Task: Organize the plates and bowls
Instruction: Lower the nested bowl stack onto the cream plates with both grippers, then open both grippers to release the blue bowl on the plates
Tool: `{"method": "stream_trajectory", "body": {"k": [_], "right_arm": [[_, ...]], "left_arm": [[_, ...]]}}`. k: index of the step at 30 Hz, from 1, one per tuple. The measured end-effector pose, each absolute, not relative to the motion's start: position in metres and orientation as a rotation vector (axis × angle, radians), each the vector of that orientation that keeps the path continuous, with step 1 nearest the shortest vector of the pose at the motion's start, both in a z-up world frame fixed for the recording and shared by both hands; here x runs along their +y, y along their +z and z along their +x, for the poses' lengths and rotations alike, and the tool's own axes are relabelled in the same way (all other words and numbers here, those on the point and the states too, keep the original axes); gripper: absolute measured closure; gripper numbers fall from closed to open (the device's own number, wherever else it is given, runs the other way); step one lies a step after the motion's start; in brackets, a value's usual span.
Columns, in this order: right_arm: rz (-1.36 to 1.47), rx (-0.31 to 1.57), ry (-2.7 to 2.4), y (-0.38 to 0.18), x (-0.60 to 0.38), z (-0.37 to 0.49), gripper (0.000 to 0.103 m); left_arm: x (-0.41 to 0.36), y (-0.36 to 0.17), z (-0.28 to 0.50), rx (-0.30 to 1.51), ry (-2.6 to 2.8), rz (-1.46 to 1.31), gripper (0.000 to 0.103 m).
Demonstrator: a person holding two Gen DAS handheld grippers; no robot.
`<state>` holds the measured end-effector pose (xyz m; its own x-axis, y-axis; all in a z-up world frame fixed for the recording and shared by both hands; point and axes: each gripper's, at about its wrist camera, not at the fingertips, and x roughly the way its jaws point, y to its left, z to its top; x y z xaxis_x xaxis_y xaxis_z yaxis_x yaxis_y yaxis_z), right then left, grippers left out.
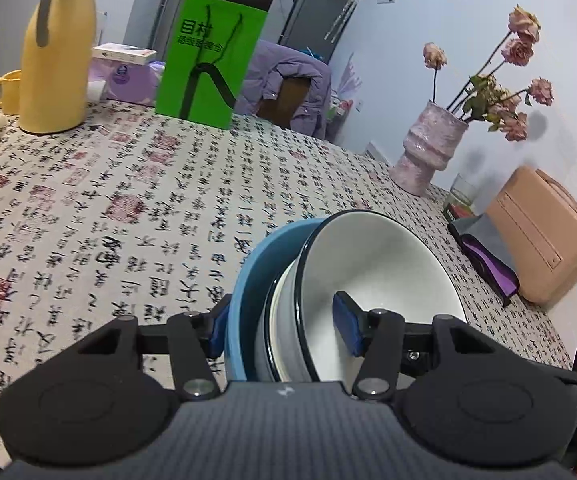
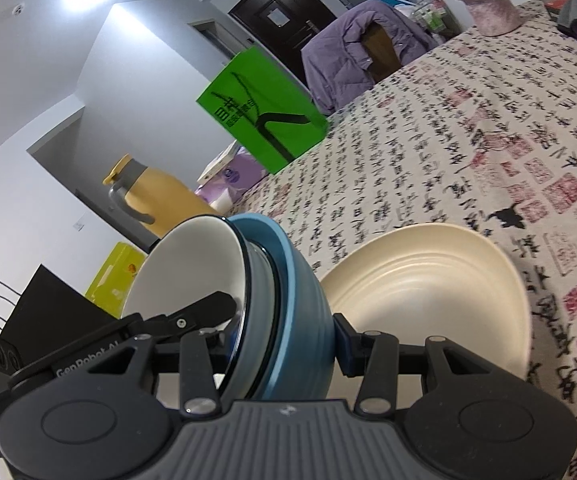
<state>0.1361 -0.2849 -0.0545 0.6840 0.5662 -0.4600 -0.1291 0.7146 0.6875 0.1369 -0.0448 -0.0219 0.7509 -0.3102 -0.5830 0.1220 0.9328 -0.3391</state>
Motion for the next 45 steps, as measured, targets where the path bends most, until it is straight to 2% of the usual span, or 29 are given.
{"method": "stream_trajectory", "body": {"k": [23,33,39,41,43,45], "right_arm": [[0.647,0.785,0.311,-0.079,-0.322,0.143,0.059],[0.597,0.795,0.294,-0.081,-0.324,0.15,0.061],[0.586,0.776,0.306,-0.078,-0.329,0.148,0.061],[0.583,0.758,0.314,-0.076,-0.33,0.145,0.057],[0.577,0.727,0.321,-0.072,-0.331,0.141,0.044],[0.551,0.68,0.325,-0.065,-0.331,0.133,0.035]], "left_arm": [[-0.085,-0.057,0.161,0.813,-0.265,-0.278,0.05],[-0.09,-0.059,0.163,0.805,-0.266,-0.263,0.051],[-0.092,-0.056,0.16,0.78,-0.24,-0.242,0.04],[-0.09,-0.054,0.157,0.763,-0.227,-0.239,0.03],[-0.088,-0.05,0.152,0.733,-0.209,-0.232,0.023],[-0.086,-0.045,0.146,0.693,-0.197,-0.224,0.017]]}}
